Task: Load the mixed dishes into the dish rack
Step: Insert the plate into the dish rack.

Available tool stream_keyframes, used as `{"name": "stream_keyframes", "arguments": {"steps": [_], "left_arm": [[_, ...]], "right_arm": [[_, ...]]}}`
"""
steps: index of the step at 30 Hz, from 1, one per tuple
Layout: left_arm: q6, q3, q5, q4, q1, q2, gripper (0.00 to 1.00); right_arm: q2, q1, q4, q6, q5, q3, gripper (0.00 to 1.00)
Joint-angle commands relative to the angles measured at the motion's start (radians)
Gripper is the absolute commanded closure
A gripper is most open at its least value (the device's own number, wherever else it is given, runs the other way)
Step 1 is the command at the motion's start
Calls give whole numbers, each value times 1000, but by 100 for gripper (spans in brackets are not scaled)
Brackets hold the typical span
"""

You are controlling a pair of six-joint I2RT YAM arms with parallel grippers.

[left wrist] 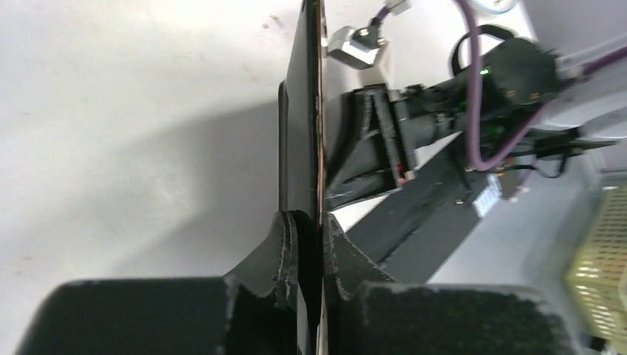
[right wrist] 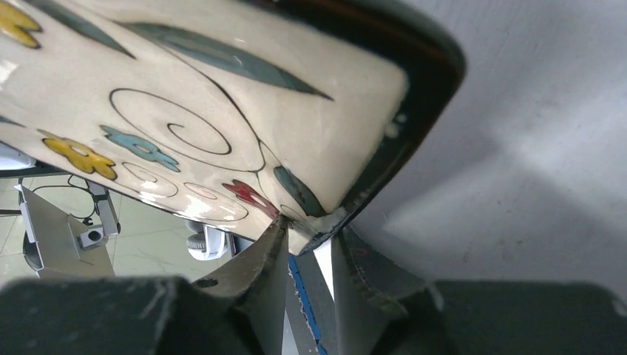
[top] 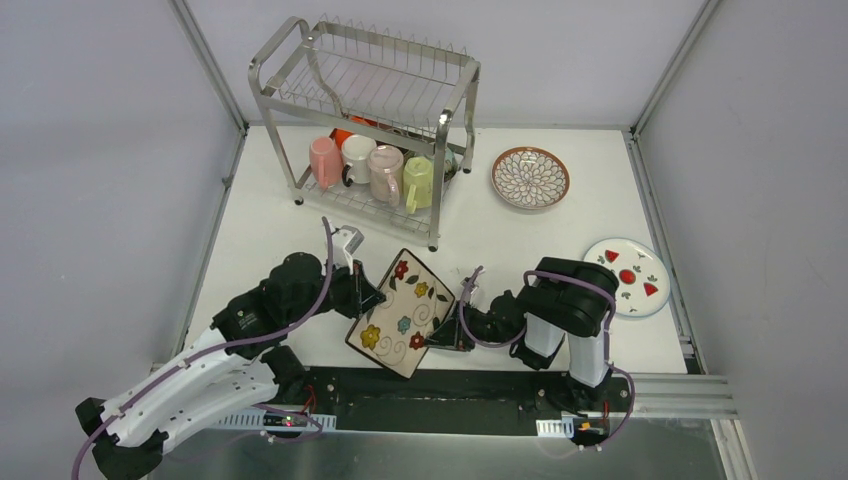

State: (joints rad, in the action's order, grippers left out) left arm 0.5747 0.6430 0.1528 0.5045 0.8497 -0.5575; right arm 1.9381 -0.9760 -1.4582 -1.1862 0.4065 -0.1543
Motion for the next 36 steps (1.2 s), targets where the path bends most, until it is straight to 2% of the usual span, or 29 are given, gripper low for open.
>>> {"name": "stream_keyframes", "arguments": {"steps": [1, 6, 13, 21, 27, 30, 34, 36], "left_arm": [[-2, 98, 108, -45, 17, -25, 100], [-30, 105, 48, -25, 16, -48, 100], [-81, 122, 23, -24, 18, -138, 83], [-132, 114, 12, -24, 17, -148, 69], [-158, 101, 13, -24, 18, -171, 72], [-185, 87, -44, -15, 18, -172, 75], [-211, 74, -110, -15, 19, -154, 86], [-220, 70, -121, -16, 19, -139, 100]], "right_arm": [[1, 12, 47, 72, -108, -19, 93], [-39, 13, 47, 75, -113, -15, 92], [-53, 15, 47, 73, -106, -27, 92], [-49, 14, 47, 71, -112, -22, 92], [-55, 14, 47, 66, -112, -24, 92], [-56, 14, 47, 53, -112, -27, 92], [-67, 14, 47, 37, -106, -26, 92], [-78, 14, 48, 34, -107, -22, 92]]}}
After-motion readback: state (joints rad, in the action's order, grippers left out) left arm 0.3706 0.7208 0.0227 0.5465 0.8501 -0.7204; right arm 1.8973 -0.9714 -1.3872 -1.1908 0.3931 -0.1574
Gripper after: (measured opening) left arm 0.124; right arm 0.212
